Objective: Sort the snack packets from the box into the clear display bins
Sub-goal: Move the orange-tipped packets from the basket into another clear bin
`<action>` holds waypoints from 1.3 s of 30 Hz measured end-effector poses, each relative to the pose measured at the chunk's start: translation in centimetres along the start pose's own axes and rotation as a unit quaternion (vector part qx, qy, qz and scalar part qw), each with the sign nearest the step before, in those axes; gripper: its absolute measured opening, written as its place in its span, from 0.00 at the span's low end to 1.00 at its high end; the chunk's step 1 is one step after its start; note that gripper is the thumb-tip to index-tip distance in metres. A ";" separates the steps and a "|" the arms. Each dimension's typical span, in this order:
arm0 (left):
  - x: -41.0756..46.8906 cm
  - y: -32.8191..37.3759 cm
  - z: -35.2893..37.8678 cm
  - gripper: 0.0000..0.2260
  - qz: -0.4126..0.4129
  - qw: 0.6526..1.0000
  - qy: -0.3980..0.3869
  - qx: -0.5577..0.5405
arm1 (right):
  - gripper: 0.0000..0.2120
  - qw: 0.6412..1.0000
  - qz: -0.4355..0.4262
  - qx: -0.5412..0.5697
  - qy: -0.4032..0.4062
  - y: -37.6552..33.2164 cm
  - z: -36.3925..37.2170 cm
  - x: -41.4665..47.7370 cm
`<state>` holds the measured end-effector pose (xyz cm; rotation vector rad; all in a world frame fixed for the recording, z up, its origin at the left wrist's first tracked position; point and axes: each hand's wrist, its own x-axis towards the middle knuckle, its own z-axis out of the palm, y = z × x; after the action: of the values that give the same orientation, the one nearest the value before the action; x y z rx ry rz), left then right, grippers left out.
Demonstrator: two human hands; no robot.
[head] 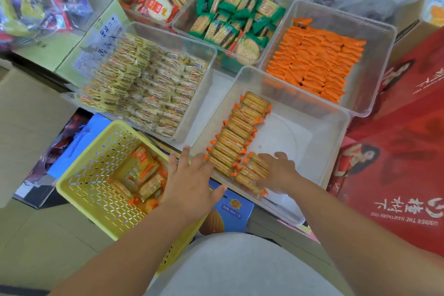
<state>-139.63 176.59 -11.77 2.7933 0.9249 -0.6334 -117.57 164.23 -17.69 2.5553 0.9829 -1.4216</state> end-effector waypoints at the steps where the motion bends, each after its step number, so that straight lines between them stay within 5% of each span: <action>1: 0.0 0.0 0.0 0.35 0.001 1.000 0.003 -0.001 | 0.46 1.000 0.011 0.014 -0.015 0.2 0.1 -0.1; 5: 0.0 0.1 0.2 0.35 0.003 1.000 0.010 -0.001 | 0.51 0.990 0.024 0.123 -0.061 0.0 1.2 -0.3; 12: 0.1 0.4 0.4 0.35 0.013 1.000 0.017 0.006 | 0.48 0.992 -0.010 0.119 0.052 -0.9 3.8 0.5; 21: 0.1 0.5 0.4 0.36 0.019 1.000 0.014 0.009 | 0.52 0.984 -0.056 0.158 0.066 -0.4 4.5 0.9; 39: -1.4 -0.4 -0.4 0.32 0.007 0.996 0.069 -0.061 | 0.52 0.999 -0.051 0.016 0.004 -1.3 2.8 0.3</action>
<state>-140.74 176.21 -10.76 2.7588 0.9321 -0.3729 -120.25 164.42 -19.16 2.5696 1.1166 -1.4637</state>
